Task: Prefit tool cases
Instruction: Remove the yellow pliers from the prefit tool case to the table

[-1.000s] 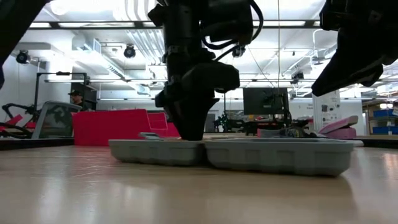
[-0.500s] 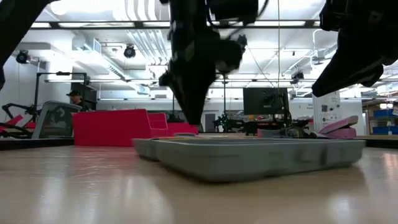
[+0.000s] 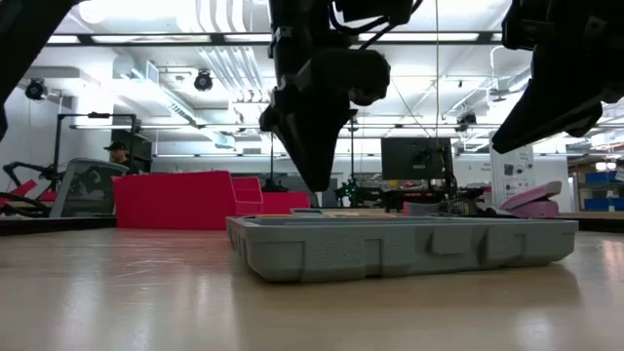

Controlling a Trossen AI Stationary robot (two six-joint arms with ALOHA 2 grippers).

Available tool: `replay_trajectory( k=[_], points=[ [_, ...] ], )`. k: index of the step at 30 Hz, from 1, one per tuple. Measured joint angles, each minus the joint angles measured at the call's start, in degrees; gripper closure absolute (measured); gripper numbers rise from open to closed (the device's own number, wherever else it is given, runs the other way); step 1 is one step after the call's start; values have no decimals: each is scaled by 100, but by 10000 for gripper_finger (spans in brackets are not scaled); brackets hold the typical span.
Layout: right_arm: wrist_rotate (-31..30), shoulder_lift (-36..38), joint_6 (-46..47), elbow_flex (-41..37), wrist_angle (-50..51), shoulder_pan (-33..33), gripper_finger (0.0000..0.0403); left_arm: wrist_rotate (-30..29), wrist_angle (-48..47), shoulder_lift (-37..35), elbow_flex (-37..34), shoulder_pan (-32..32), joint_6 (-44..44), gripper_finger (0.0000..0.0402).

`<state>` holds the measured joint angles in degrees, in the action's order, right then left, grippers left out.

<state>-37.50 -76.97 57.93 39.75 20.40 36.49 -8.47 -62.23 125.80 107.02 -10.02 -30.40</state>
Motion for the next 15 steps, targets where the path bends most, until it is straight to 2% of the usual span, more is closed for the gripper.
replay_trajectory(
  k=[8,15],
  points=[
    [-1,0,7,0,-13,0,329,-63,58,24,-22,7,611,259],
    [-1,0,15,0,-51,0,343,-225,123,24,-390,21,2300,259]
  ],
)
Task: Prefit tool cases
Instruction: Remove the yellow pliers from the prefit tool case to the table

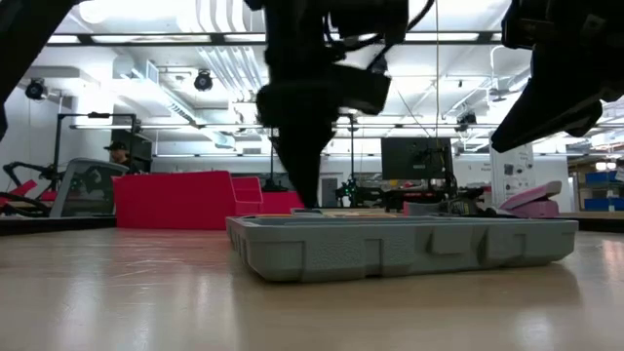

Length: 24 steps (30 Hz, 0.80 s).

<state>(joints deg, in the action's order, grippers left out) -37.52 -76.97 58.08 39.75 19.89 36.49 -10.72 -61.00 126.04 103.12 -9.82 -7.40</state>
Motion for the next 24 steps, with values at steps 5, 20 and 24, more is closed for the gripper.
replay_trajectory(
  k=[5,20,24],
  points=[
    [-2,0,-2,0,-50,0,348,-5,56,0,-271,54,344,270],
    [-11,0,-20,0,-52,0,335,74,379,-17,-271,69,693,273],
    [-11,0,-22,0,-52,0,343,94,282,-52,-123,62,675,276]
  ],
)
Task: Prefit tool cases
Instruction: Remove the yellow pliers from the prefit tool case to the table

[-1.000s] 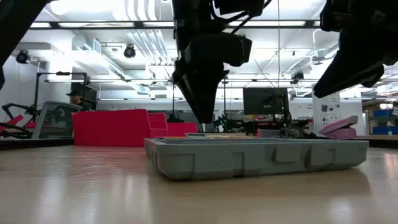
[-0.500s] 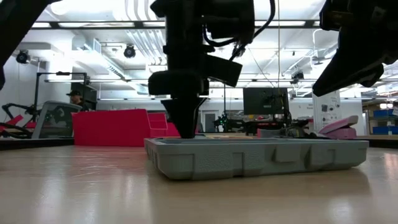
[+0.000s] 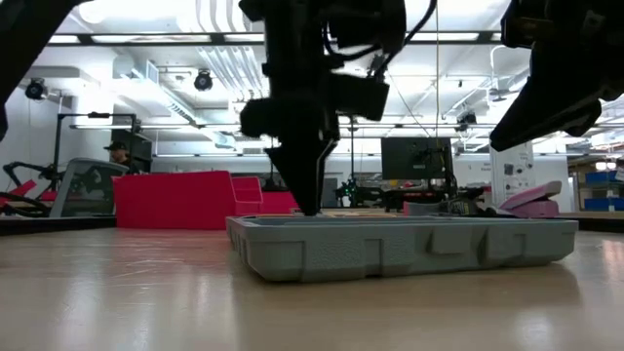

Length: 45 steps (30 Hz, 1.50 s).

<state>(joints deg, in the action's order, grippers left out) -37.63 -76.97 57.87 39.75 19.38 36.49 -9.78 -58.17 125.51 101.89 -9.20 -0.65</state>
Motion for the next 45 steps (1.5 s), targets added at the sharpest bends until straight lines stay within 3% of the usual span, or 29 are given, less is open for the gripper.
replay_trajectory(
  k=[10,22,30,45],
  points=[
    [2,0,4,0,-24,0,338,1,-235,0,384,-14,-135,276],
    [2,-2,3,-1,-46,0,338,11,57,-4,176,43,-92,259],
    [10,-2,2,-2,-87,0,343,-17,1159,88,-645,266,64,281],
    [2,-2,-87,-2,-197,-2,340,-37,1056,77,-779,218,-75,332]
  ],
)
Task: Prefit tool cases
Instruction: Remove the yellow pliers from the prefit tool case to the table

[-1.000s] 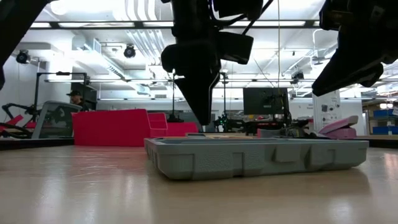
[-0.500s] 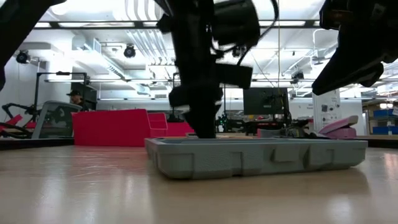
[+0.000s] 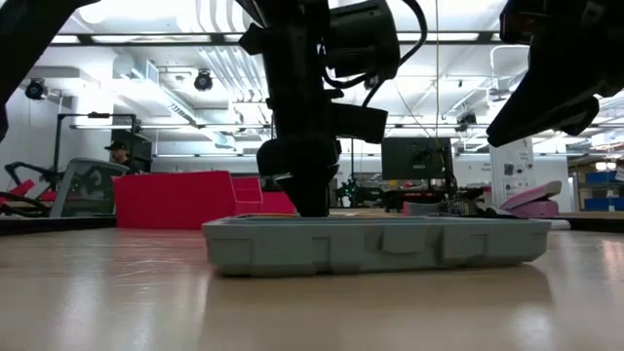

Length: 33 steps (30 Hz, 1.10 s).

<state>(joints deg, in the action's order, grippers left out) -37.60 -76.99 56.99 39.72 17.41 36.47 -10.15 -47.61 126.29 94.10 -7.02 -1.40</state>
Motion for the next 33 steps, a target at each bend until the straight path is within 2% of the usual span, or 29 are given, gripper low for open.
replay_trajectory(
  k=[8,17,24,33],
  points=[
    [3,0,-17,0,2,0,350,206,-665,-32,556,-38,-214,341],
    [2,0,-15,0,4,0,334,352,-1303,-40,1194,-104,-674,343],
    [48,0,21,0,-21,2,337,442,-1280,-53,976,-131,-1131,344],
    [181,-246,27,0,-284,-122,337,452,-981,-64,748,-176,-1241,343]
  ],
)
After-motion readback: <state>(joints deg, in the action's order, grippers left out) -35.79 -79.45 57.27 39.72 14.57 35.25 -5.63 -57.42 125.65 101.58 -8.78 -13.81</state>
